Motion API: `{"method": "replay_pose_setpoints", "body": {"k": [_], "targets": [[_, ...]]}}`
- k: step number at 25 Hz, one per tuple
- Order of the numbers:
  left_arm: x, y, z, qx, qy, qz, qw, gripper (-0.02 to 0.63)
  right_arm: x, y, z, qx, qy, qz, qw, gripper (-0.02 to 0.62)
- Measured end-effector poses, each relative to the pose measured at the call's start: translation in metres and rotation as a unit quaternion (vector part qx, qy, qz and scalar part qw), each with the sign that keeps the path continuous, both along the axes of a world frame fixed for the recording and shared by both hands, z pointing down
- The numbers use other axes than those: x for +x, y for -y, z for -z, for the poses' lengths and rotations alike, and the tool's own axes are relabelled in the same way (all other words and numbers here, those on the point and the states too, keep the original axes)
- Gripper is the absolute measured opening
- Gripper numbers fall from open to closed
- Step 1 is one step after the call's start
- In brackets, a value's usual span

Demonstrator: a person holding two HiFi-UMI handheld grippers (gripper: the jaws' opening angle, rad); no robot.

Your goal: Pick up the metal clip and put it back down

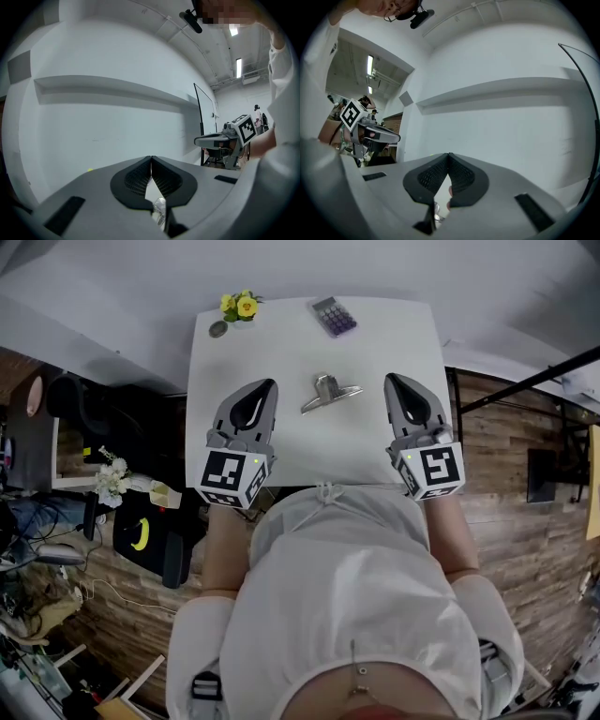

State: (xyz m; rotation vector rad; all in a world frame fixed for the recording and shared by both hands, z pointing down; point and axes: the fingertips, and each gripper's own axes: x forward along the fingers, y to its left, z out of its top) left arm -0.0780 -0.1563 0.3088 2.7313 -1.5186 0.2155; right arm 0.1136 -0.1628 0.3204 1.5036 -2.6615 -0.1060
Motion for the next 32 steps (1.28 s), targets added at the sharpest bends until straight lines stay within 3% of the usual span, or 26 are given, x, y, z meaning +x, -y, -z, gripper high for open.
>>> {"method": "replay_pose_setpoints", "body": {"k": [32], "targets": [[0.004,-0.014,-0.008,-0.004,0.008,0.019,0.9998,0.018,-0.004,-0.003,-0.011,-0.006,-0.003,0.006,1.0,0.002]]}}
